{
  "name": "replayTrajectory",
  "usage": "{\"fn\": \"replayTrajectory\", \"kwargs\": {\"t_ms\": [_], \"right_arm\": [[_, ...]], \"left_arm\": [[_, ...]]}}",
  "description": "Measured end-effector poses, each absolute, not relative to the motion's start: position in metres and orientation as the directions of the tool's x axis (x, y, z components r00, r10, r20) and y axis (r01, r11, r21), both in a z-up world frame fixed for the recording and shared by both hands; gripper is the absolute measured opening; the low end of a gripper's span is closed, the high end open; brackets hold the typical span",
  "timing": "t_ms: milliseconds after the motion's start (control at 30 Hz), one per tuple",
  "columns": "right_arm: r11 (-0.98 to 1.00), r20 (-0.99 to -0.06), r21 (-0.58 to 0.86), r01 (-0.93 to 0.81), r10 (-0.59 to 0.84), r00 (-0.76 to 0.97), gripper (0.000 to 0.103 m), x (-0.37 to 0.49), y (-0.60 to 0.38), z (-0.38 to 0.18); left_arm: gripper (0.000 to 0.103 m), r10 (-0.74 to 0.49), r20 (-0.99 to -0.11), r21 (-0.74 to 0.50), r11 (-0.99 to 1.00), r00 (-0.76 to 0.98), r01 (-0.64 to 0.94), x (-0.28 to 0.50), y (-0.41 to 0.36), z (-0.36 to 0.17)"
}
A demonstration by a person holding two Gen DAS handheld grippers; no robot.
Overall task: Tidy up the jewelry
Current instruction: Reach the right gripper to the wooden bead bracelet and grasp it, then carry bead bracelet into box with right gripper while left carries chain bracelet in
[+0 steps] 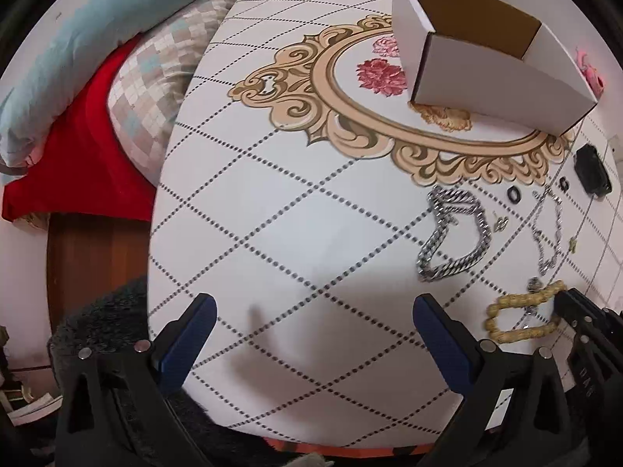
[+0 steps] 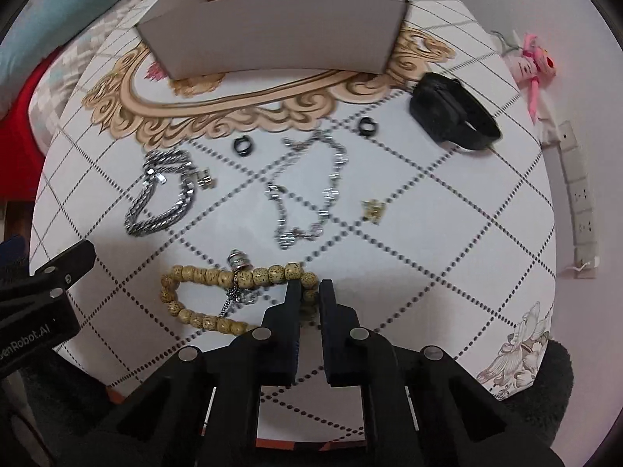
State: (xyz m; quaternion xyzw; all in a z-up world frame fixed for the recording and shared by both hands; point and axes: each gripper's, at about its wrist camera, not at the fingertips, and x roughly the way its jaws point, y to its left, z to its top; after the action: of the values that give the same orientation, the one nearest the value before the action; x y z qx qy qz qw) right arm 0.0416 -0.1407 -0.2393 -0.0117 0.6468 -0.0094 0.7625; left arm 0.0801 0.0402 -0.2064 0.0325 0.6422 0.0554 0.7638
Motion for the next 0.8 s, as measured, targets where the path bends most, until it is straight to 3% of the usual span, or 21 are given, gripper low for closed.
{"fn": "replayTrajectory", "kwargs": {"t_ms": [167,300,567,633,767,800], "right_arm": [[0.992,-0.982,-0.035,0.124,-0.057,0.178,0.009,0.042,-0.19,-0.243],[0.985,-0.982,-0.028,0.173,-0.059,0.179,0.009,0.04,-0.212,-0.243],[0.981,-0.981,0.014,0.194,-0.024,0.193,0.01,0.046,-0.238,-0.231],[0.981,-0.981,0.015,0.192,-0.023,0.194,0.01,0.047,-0.239,-0.231],[0.983,-0.98,0.017,0.185,-0.02,0.196,0.01,0.048,-0.242,-0.233],[0.983,-0.98,0.016,0.182,-0.021,0.196,0.01,0.049,-0.24,-0.232]], "left_arm": [[0.101,0.036,-0.983,0.025,0.998,0.182,-0.06,0.091,0.035,-0.208],[0.083,-0.008,-0.988,-0.014,0.999,0.157,-0.039,0.104,0.024,-0.218],[0.08,0.018,-0.984,0.03,0.998,0.18,0.062,0.126,-0.006,-0.23],[0.062,-0.009,-0.98,0.007,0.997,0.198,0.08,0.128,-0.011,-0.227],[0.014,-0.03,-0.976,-0.006,0.994,0.217,0.113,0.131,-0.025,-0.223],[0.007,-0.032,-0.976,-0.008,0.994,0.215,0.113,0.132,-0.027,-0.223]]}}
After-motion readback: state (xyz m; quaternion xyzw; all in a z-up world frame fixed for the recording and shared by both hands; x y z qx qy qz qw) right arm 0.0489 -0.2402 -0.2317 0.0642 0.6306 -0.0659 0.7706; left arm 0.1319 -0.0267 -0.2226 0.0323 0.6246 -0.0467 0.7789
